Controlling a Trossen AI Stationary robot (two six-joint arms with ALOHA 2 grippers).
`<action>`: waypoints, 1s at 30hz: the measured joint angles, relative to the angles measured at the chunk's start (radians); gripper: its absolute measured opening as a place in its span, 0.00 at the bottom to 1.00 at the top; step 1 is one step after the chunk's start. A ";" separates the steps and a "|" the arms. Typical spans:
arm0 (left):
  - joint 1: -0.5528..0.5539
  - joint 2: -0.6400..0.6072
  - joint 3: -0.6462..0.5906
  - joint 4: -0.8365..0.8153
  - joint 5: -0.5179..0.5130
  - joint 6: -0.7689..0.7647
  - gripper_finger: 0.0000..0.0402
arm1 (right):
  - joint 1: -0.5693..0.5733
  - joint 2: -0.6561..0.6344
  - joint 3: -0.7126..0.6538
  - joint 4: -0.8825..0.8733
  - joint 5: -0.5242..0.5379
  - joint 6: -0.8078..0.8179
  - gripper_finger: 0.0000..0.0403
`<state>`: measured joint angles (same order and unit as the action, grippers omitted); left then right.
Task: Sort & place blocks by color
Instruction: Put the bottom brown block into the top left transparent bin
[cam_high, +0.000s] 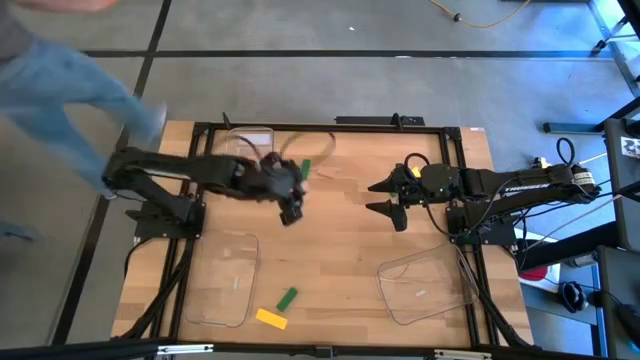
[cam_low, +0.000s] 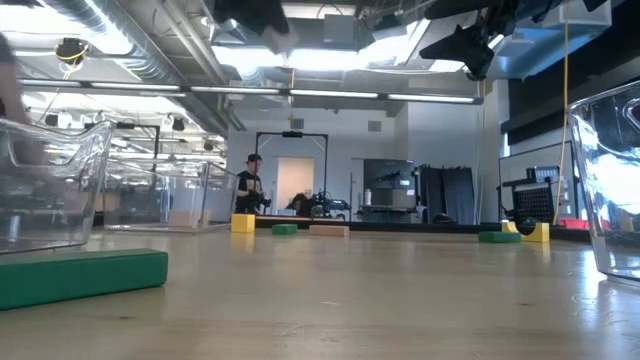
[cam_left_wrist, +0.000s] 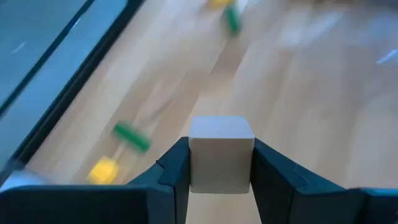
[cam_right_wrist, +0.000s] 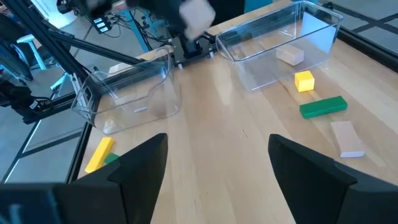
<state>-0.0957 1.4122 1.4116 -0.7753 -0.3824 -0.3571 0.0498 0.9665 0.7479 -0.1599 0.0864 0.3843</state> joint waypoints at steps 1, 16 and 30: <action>0.023 -0.050 -0.056 0.081 0.046 0.028 0.30 | 0.000 0.000 0.000 0.001 0.000 0.000 0.70; 0.200 -0.416 -0.754 1.095 0.399 0.020 0.30 | 0.000 0.000 0.000 0.140 0.000 0.000 0.70; 0.184 -0.412 -0.780 1.160 0.368 -0.002 0.30 | 0.000 0.000 0.000 0.164 0.000 0.000 0.70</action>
<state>0.0887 1.0000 0.6319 0.3846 -0.0144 -0.3592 0.0502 0.9668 0.7479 0.0044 0.0864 0.3843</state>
